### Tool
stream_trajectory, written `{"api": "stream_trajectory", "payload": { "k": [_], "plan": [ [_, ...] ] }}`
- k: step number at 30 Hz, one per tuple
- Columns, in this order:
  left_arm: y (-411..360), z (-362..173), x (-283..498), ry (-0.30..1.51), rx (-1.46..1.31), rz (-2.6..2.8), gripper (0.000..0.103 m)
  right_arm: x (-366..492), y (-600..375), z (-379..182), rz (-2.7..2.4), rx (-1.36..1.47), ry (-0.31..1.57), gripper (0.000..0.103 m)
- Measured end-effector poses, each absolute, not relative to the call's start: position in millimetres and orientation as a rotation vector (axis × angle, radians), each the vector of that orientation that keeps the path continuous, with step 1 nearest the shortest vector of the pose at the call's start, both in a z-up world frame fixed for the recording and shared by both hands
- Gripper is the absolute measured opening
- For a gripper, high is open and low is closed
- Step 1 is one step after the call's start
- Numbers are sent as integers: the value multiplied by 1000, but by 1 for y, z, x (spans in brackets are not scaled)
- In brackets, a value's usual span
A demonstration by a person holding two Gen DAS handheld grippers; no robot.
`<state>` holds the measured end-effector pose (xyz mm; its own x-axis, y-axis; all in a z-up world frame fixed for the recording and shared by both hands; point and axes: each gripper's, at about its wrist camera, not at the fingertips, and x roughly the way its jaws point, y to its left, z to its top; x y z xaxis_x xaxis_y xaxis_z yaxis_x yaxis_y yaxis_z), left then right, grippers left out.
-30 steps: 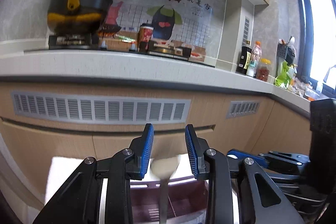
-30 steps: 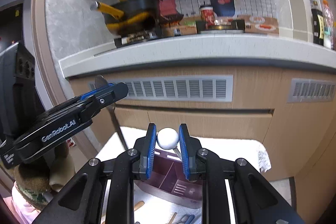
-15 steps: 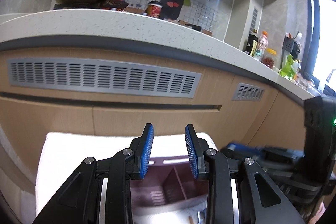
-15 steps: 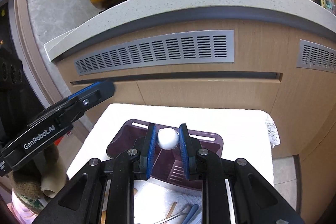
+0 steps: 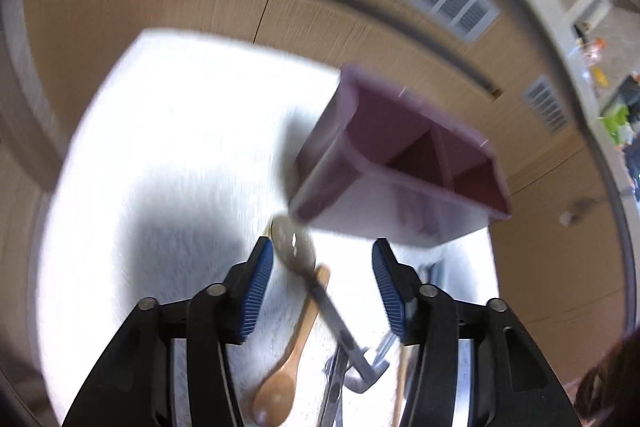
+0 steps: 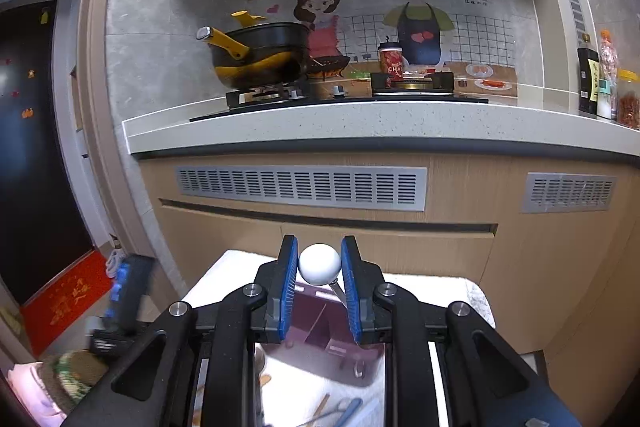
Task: Organize utensils
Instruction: 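Grasp a second smoky spoon by its handle with the left gripper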
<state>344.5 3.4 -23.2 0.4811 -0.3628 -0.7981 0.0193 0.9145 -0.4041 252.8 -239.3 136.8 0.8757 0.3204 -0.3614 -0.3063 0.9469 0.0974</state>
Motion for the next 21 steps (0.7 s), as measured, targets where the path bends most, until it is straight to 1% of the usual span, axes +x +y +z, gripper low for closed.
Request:
{"api": "stream_trajectory", "payload": {
  "k": [5,11,12,13,15,18,19,21],
  "plan": [
    [-20,-55,360,1123,-331,-125,57,235,-251,125,330,59,418,20],
    [-56,-71,368,1101,-199,-37,57,224,-265,116,323,80,439,20],
    [-60,-71,366,1082,-166,-35,54,224,-266,115,320,83,442,20],
    [-63,-71,362,1063,-125,-30,43,223,-268,114,319,85,445,20],
    [-63,-71,353,1029,-91,-37,31,222,-269,112,320,87,448,20],
    [-52,-65,332,979,-105,-79,30,221,-269,111,326,91,454,20],
    [-50,-60,324,955,-106,-92,27,221,-269,110,329,94,456,20],
    [-47,-47,304,890,-91,-123,6,224,-267,110,346,102,470,20]
  ]
}}
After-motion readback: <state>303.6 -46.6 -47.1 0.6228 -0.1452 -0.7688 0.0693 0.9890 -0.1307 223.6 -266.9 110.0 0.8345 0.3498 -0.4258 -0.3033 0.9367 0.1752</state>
